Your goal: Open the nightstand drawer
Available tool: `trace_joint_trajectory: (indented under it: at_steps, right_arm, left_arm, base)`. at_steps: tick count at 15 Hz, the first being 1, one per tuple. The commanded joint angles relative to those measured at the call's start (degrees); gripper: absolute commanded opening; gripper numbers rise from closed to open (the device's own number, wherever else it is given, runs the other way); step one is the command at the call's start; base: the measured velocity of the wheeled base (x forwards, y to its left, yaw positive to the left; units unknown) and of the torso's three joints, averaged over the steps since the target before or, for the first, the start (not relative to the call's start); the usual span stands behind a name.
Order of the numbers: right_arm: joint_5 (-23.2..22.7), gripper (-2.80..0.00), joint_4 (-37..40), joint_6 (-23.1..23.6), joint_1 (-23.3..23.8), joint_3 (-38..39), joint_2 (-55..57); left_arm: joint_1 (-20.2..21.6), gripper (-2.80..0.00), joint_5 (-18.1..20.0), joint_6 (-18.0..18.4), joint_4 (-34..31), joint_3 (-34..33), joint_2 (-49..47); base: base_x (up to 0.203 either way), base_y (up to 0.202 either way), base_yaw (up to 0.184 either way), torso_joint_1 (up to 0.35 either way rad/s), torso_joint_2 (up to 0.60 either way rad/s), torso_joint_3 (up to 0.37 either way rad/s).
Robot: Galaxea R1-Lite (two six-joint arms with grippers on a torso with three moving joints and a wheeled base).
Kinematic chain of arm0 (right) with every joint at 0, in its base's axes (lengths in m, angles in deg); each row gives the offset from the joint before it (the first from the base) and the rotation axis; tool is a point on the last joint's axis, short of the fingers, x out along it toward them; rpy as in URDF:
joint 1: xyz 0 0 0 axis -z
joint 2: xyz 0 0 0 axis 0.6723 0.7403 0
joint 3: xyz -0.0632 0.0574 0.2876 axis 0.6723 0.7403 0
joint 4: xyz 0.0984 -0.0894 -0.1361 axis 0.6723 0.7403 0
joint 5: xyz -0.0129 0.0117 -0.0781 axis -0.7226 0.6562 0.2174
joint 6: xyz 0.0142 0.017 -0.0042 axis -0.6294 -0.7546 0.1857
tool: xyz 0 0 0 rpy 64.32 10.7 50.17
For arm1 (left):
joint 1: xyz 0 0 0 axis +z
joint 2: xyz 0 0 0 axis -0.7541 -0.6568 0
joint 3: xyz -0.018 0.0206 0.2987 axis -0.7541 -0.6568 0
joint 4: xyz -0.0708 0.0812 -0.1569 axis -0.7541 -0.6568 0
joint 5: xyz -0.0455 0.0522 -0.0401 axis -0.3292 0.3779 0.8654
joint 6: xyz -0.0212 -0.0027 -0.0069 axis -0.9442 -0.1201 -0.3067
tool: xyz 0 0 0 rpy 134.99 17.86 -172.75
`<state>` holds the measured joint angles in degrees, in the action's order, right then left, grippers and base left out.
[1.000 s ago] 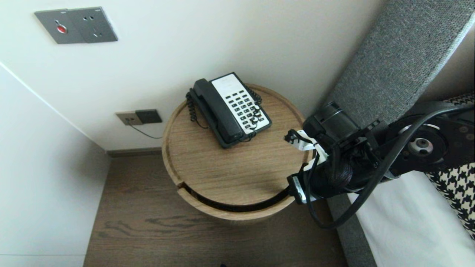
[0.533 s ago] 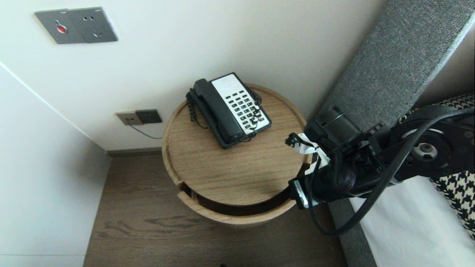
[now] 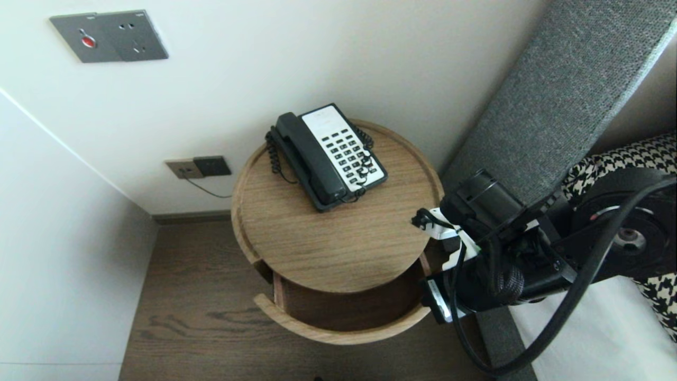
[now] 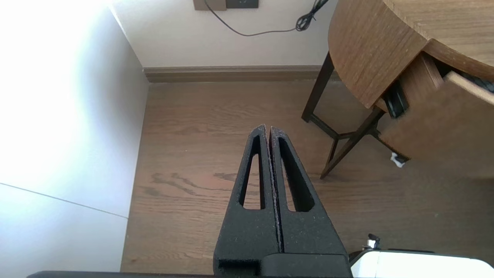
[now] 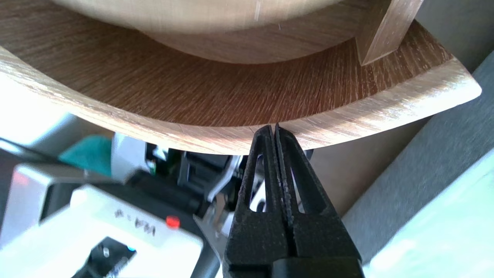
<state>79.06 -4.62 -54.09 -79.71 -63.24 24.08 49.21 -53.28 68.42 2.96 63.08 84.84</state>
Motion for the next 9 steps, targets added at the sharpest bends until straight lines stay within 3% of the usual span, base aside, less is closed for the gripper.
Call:
trace_joint_trajectory:
  at_steps: [1,9]
  right_arm:
    - [0.03,-2.80,0.19,-0.35,-0.71,2.63,-2.17]
    - [0.15,-2.80,-1.74,-1.02,-5.45,13.84,-10.84]
  left_arm:
    - [0.00,-2.80,-0.04,-0.04,-0.01,0.00,0.01]
    - [0.00,-2.80,-0.04,-0.04,-0.01,0.00,0.01]
  base:
    - [0.000,0.000,0.000,0.000,0.00,0.000]
    - [0.000,0.000,0.000,0.000,0.00,0.000]
